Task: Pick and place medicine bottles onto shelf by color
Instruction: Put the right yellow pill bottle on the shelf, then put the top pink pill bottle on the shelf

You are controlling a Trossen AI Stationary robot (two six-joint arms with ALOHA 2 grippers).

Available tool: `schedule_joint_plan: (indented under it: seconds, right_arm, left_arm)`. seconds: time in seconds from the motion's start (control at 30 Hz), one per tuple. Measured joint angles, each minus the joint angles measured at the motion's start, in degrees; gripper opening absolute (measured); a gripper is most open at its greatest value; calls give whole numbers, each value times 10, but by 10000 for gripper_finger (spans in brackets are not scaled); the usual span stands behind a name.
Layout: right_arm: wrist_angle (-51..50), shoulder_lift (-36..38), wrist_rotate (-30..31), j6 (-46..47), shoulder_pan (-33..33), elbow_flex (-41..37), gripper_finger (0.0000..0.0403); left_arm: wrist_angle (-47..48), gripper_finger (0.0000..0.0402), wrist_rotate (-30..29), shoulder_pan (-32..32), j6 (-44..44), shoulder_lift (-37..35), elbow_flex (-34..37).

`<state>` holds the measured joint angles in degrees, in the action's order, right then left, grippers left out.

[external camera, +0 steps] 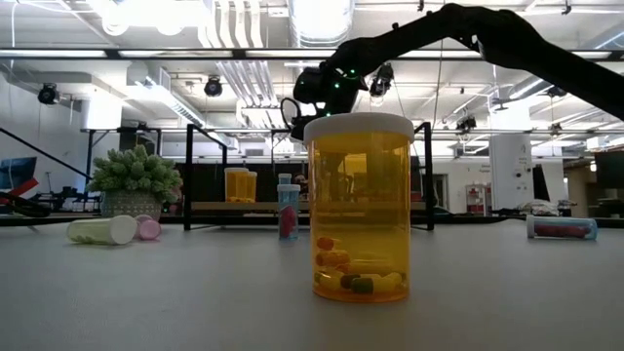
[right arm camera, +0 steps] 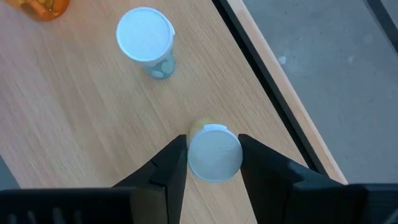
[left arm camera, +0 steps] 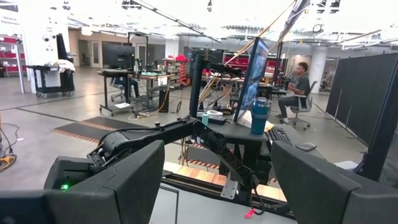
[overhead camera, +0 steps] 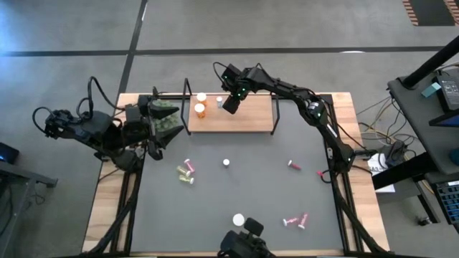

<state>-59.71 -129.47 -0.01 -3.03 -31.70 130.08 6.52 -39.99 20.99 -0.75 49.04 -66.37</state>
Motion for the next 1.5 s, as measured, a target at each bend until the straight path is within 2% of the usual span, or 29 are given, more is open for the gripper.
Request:
schedule_joint_plan:
  seconds: [0.53,0.77,0.9,1.13,1.3,1.5]
  right_arm:
    - [2,1,0,4,0,0,184]
    - [-34,12,1,13,0,46,205]
    - [-72,29,2,22,0,48,204]
    - [-188,67,1,91,15,49,189]
    - [-270,95,1,98,51,48,183]
    - [-289,134,32,125,109,47,178]
  left_arm:
    - [0,279,0,0,0,0,0]
    - [0,279,0,0,0,0,0]
    - [1,279,0,0,0,0,0]
    - [1,279,0,0,0,-1,0]
    - [28,279,0,0,-4,0,1]
    - [66,279,0,0,-5,12,1]
